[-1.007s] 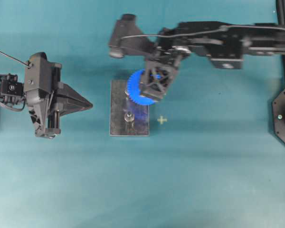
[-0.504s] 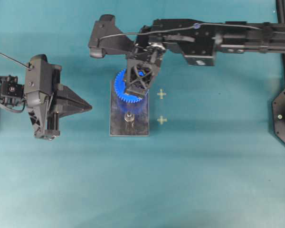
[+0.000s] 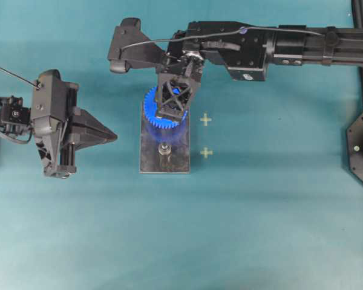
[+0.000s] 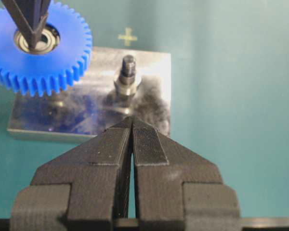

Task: Fit the large gear onto the shaft.
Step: 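Lower the gear's bearing onto the upper shaft with the right gripper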

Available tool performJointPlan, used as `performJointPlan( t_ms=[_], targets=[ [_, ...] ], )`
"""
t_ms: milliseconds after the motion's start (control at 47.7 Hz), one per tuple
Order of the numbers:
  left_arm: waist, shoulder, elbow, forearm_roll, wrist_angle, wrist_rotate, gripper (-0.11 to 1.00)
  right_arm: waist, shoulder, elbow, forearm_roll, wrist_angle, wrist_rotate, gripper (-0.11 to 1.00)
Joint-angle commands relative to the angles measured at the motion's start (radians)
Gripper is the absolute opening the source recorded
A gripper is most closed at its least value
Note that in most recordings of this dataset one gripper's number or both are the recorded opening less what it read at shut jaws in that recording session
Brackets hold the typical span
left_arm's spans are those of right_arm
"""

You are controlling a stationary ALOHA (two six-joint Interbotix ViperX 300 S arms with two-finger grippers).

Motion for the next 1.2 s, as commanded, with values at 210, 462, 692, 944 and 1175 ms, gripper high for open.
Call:
performJointPlan(
  t_ms=[210,462,692,944,1175],
  targets=[
    [-0.003,-0.005,-0.006,0.002,-0.009,-0.002,0.0,0.0,-0.015,-0.02,0.009,-0.009,-0.012,0.49],
    [-0.003,-0.005,0.002,0.002,-0.015,-0.002,0.0,-0.002,-0.015,-0.017,0.031,-0.009,-0.014,0.49],
    [-0.003,0.003,0.003,0.002,-0.046,-0.002,0.0,-0.002,-0.008,-0.017,0.029,-0.002,-0.002,0.59],
    [-0.003,0.012,0.003,0.002,-0.064,-0.002,0.0,-0.005,-0.005,-0.021,0.025,-0.002,-0.002,0.66],
    [-0.003,0.012,0.0,0.002,-0.067,-0.002,0.0,0.0,-0.017,-0.025,0.025,0.018,0.006,0.66]
  ],
)
